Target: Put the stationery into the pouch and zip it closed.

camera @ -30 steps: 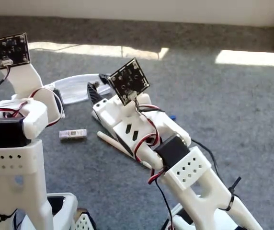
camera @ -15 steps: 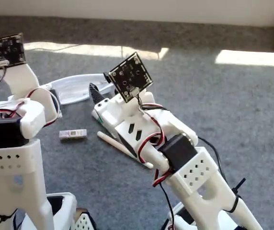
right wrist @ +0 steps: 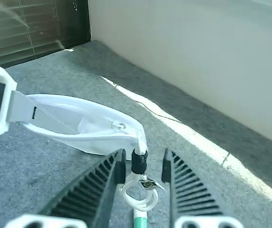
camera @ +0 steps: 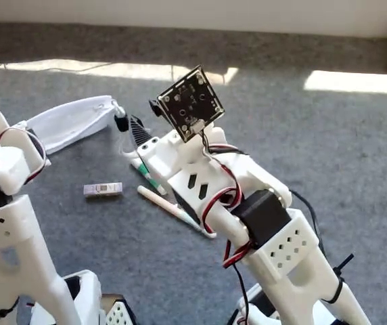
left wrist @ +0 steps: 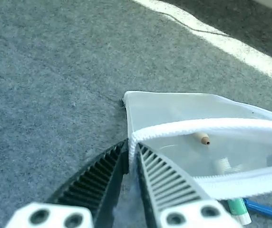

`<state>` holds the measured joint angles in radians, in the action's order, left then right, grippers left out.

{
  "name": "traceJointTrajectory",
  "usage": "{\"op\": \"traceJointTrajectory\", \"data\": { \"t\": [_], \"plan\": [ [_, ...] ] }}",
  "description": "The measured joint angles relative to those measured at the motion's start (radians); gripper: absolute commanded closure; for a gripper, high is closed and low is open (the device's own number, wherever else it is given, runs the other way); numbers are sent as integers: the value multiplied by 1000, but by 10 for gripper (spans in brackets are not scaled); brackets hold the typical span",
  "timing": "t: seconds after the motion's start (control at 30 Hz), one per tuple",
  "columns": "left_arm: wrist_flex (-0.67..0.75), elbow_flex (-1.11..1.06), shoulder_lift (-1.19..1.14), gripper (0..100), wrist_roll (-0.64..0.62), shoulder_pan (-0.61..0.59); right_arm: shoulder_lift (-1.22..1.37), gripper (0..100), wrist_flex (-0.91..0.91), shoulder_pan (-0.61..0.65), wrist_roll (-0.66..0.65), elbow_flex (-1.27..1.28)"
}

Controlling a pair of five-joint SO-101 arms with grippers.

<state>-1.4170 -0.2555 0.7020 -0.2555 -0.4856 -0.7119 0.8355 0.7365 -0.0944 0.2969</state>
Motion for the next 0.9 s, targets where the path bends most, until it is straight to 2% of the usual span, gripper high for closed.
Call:
{"op": "traceJointTrajectory", "data": {
  "t": [0.17, 0.3, 0.43, 0.6, 0.9],
  "plan": [
    [0, 0, 0, 993, 0, -14, 54, 880, 104, -48, 0, -8],
    [0, 0, 0, 993, 0, -29, 180, 880, 236, -48, 0, -8],
    [0, 0, 0, 993, 0, -66, 292, 880, 276, -41, 0, -6],
    [0, 0, 0, 993, 0, -78, 434, 880, 269, 18, 2, 15],
    [0, -23, 8, 993, 2, -78, 669, 880, 44, 64, 0, 87]
  ]
}}
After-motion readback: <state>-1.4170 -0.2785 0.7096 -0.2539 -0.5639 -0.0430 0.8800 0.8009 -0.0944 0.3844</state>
